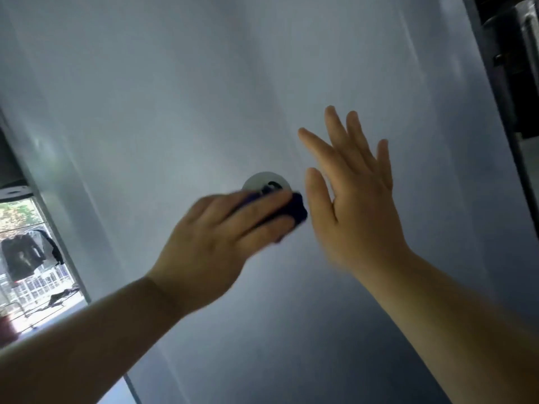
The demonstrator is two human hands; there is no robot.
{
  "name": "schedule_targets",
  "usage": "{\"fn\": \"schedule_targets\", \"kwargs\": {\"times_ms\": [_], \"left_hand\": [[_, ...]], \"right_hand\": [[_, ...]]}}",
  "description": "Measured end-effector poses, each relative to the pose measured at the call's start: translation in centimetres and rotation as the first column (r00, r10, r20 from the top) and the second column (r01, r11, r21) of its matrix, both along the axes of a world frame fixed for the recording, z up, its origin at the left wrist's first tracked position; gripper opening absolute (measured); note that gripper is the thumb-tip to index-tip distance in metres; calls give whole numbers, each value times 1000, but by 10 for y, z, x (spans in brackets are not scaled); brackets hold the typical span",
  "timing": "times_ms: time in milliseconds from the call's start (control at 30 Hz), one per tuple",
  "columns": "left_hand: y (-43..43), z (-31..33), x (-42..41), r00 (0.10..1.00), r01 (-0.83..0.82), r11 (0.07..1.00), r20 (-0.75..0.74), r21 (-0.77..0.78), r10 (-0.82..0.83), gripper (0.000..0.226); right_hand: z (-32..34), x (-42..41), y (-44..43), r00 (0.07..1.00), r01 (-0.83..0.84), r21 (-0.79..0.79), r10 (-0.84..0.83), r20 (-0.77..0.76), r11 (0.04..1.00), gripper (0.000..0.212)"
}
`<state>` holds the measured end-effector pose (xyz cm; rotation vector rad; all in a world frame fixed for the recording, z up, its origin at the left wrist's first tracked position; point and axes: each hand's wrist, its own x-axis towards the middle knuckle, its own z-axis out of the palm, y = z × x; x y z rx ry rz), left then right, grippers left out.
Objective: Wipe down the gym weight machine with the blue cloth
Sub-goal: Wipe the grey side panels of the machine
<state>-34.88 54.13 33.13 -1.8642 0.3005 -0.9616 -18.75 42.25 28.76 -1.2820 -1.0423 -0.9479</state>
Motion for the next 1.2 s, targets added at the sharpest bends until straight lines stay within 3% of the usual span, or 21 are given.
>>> {"fn": "schedule_targets", "kwargs": {"times_ms": [100,133,200,367,433,533,600,700,733,800,900,967,1033,1133,1200], "left_hand": [[6,22,-1,960,87,958,280,-274,-7,35],[8,19,0,946,112,947,323,-302,-9,31],[12,0,1,954,114,961,297,-252,-35,29],[20,-1,-15,998,47,996,34,-71,-45,35],[21,15,-18,993,47,992,117,-116,-33,33],[15,9,-17,946,113,928,324,-354,8,35],[15,-24,-20,972,91,949,234,-302,-19,34],[28,-51,-41,983,-15,1000,-184,14,18,46],[31,-43,-45,974,-31,998,-224,63,44,47],[36,-19,-46,997,-30,999,-75,-12,29,38],[39,18,-45,947,85,953,320,-290,13,33],[42,7,-45,926,131,924,377,-360,16,33],[48,-26,-52,970,92,951,241,-296,-19,35],[60,-57,-77,996,-20,995,-84,-94,12,32],[68,-42,-91,990,-57,998,-126,9,58,31]], "right_hand": [[-4,-12,13,998,46,-20,-45,53,999,46],[-4,-13,15,996,68,-18,-67,53,998,46],[-3,-14,18,995,91,-10,-91,36,996,45],[-10,-15,19,986,164,-26,-163,31,986,47],[-15,-16,20,981,191,-60,-190,33,980,50],[-14,-15,19,981,191,-93,-188,44,977,52],[-13,-15,17,984,179,-97,-176,40,979,53],[-19,-21,17,988,147,-107,-141,63,983,54],[-23,-23,18,987,141,-109,-132,87,984,55],[-28,-26,21,986,131,-113,-118,118,985,56],[-29,-32,27,987,119,-120,-105,119,986,57],[-31,-39,32,983,105,-131,-82,166,986,55],[-33,-48,36,977,88,-141,-58,205,986,55],[-35,-59,42,967,87,-142,-49,252,986,53],[-34,-64,44,966,89,-137,-52,254,987,53]]}}
